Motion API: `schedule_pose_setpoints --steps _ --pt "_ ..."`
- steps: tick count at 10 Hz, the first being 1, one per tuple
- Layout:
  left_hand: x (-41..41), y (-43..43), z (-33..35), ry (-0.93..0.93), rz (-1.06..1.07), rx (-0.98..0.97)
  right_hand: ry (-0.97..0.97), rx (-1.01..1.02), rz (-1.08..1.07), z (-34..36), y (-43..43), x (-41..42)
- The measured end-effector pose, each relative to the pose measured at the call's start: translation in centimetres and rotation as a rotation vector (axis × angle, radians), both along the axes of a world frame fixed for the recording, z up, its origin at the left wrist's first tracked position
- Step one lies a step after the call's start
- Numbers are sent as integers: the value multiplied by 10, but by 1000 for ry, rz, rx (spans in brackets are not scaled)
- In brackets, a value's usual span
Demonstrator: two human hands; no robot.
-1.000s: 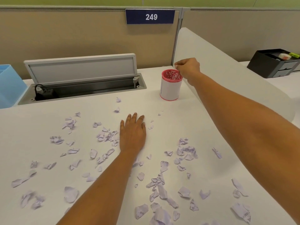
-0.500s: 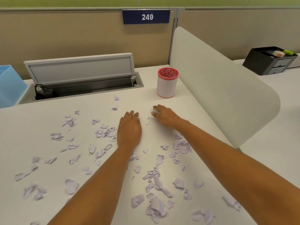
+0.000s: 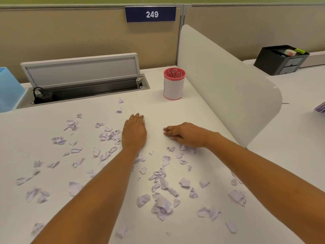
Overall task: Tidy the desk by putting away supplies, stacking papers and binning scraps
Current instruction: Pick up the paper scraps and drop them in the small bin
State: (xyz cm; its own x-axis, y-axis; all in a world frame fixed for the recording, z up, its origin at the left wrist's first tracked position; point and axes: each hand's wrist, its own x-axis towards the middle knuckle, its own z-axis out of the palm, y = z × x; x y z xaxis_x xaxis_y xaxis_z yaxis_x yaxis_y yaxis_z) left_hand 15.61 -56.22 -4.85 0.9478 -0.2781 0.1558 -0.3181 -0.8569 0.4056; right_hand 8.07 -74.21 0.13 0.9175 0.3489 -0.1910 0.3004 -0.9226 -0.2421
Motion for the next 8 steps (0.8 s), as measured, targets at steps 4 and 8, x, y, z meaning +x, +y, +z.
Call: schedule_pose_setpoints --steps 4,8 --pt "-1 1 0 3 -8 -6 139 16 -253 -11 -10 -71" --pt "-1 0 1 3 -5 5 -103 -3 -517 -9 6 -47"
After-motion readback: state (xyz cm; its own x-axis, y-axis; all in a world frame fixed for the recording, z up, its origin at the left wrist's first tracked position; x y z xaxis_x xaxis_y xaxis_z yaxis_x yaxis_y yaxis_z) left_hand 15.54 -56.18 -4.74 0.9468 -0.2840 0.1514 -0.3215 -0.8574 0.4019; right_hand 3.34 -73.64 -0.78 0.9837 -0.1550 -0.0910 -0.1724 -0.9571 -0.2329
